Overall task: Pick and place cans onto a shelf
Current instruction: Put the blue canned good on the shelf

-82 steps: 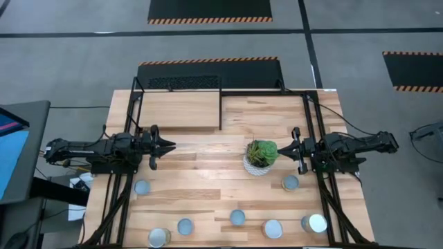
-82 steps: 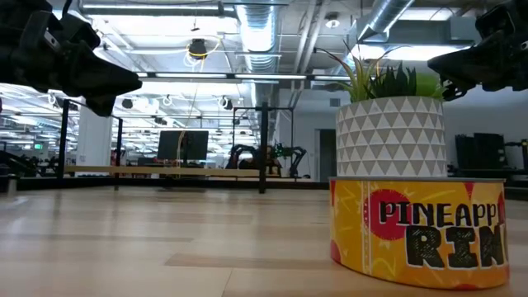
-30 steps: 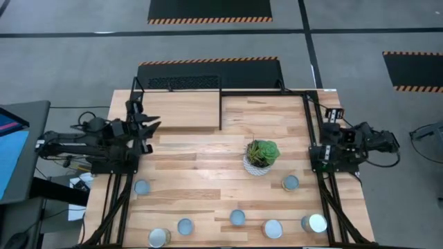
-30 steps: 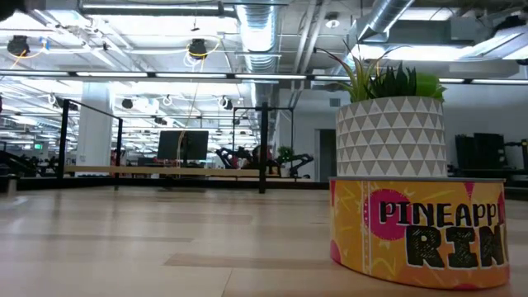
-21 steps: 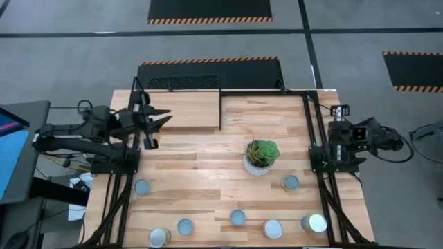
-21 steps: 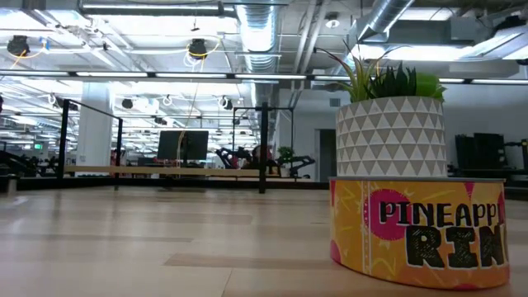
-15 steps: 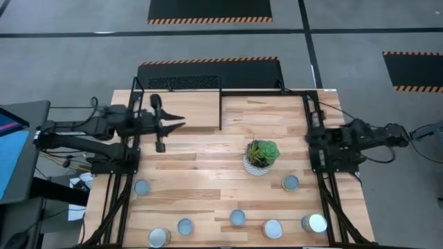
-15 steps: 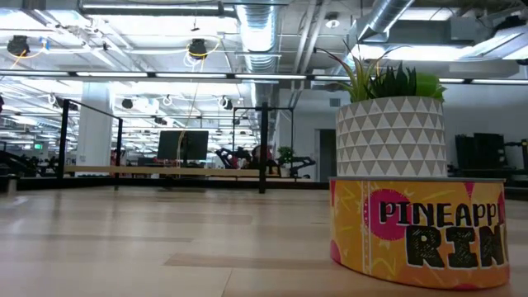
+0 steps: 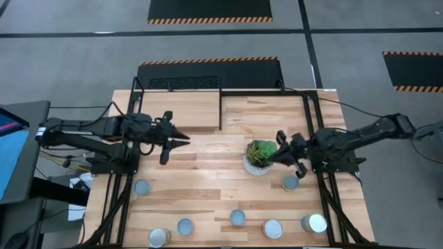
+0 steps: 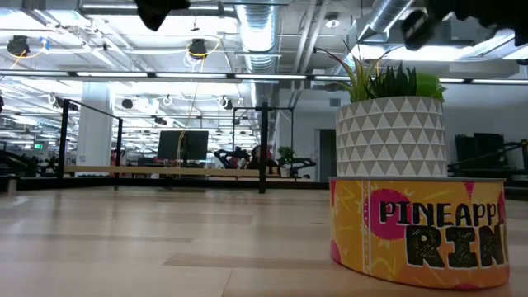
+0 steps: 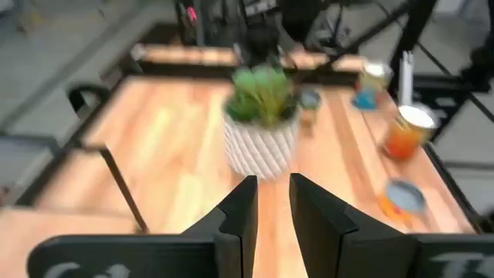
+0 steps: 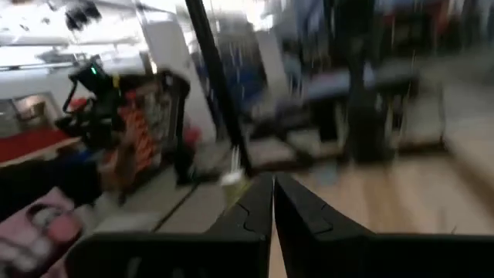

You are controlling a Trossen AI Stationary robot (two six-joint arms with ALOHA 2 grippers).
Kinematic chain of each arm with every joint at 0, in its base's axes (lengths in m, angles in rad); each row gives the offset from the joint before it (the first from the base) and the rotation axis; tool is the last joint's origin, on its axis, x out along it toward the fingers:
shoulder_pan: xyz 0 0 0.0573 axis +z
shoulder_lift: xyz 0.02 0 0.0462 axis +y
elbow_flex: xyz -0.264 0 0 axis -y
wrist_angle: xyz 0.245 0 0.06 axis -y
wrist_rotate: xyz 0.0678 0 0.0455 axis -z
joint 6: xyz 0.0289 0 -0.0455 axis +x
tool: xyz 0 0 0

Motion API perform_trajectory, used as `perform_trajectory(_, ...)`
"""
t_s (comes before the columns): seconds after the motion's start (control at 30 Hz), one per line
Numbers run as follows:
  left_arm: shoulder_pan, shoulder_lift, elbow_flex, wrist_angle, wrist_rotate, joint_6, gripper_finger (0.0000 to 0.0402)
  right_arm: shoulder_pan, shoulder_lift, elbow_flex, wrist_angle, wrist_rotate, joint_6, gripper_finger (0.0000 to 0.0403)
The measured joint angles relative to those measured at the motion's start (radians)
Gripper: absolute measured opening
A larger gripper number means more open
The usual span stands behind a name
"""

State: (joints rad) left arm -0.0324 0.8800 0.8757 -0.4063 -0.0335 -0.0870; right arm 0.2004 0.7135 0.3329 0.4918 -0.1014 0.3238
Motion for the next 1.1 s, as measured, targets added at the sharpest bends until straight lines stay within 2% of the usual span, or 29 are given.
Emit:
perform_trajectory(0.17,-0.014,-0.002,0.0,-0.131,0.015,-0.067,0.0068,0.058,0.049,0.029,-0.107,-0.003,0.096,0.0043)
perform_trajectory(0.3,-0.014,-0.002,0.0,-0.183,0.017,-0.107,0.0068,0.137,0.053,0.086,-0.162,-0.003,0.092,0.0043)
perform_trajectory(0.4,-0.014,-0.002,0.0,-0.187,0.017,-0.109,0.0068,0.203,0.055,0.162,-0.27,0.002,0.057,0.0043)
perform_trajectory(0.57,-0.014,-0.002,0.0,-0.187,0.015,-0.109,0.0068,0.286,0.119,0.294,-0.488,0.136,0.0,0.0043)
perform_trajectory(0.7,-0.014,-0.002,0.0,-0.187,0.014,-0.109,0.0068,0.298,0.207,0.398,-0.686,0.204,0.043,0.0043)
perform_trajectory(0.8,-0.014,-0.002,0.0,-0.187,0.014,-0.11,0.0068,0.294,0.281,0.51,-0.875,0.18,0.135,0.0043)
perform_trajectory(0.93,-0.014,-0.002,0.0,-0.187,0.015,-0.143,0.0068,0.295,0.384,0.672,-1.107,0.13,0.155,0.0043)
perform_trajectory(1.1,-0.014,-0.002,0.0,-0.205,0.017,-0.207,0.0068,0.296,0.492,0.79,-1.175,0.127,0.155,0.0043)
